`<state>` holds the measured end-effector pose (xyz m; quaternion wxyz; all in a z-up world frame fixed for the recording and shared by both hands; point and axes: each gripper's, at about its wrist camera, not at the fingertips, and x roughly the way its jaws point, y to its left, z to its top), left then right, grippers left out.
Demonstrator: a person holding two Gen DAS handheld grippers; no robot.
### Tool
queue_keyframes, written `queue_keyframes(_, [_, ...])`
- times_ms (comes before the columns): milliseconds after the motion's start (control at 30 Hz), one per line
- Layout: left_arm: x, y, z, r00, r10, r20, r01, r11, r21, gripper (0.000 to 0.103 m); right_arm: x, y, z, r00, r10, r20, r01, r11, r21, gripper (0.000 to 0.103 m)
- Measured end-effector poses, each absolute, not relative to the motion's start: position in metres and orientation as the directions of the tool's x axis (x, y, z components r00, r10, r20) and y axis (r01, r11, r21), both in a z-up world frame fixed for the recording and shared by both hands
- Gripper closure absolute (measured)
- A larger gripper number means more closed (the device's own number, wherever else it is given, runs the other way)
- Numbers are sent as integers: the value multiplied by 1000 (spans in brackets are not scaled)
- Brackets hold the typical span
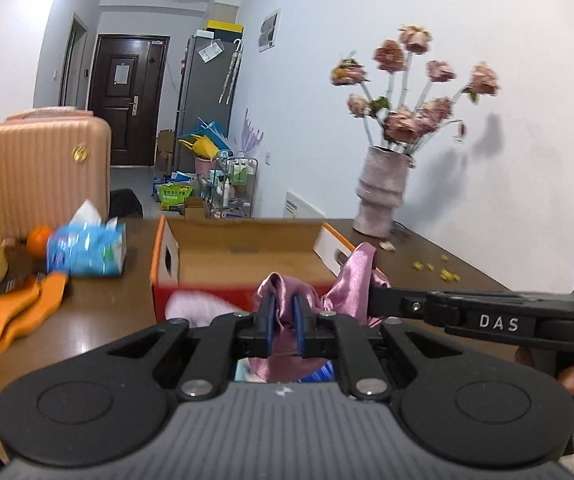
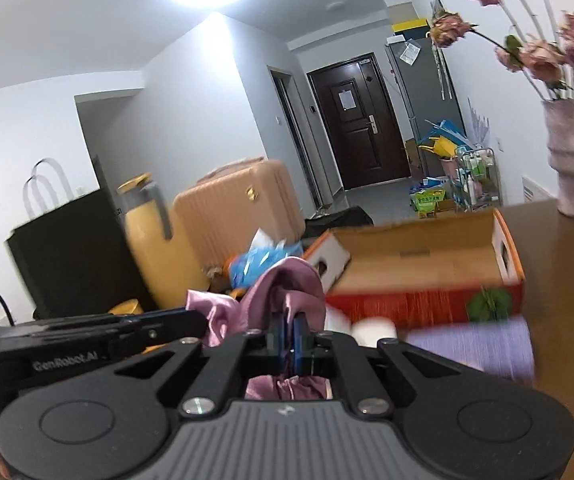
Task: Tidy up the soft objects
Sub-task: 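Carry the pink scrunchie with the right gripper into the cardboard box and release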
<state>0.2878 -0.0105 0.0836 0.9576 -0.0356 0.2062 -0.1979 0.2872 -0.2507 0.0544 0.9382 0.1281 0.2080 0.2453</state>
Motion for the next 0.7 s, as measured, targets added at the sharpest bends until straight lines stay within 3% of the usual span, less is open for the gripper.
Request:
queue_keyframes(133, [389, -6, 98, 825, -368, -429, 326, 930, -171, 92, 387, -241, 74, 763, 518, -387, -392, 847, 359, 99])
queue_keyframes(233, [464, -9, 95, 836, -318, -447, 302, 947, -108, 92, 467, -232, 78, 731, 507, -457, -362, 855, 370, 99])
queue_keyframes(400, [588, -10, 62, 779, -259, -571, 238, 965, -112, 93, 589, -217, 49, 649, 472, -596, -272, 876, 397, 99])
queue_keyframes(533, [637, -12, 40, 769, -188, -612, 186, 980, -67, 92, 657, -207, 18, 589, 434, -682, -194, 895, 402, 98])
queue_keyframes(600, [653, -9, 33, 755, -180, -631, 174, 982, -73, 85, 673, -205, 9, 590, 402, -700, -158, 908, 389, 92])
queue_keyframes(700, [660, -2, 29, 754, -165, -636, 148, 986, -80, 84, 685, -207, -5, 571, 370, -733, -115, 920, 374, 88])
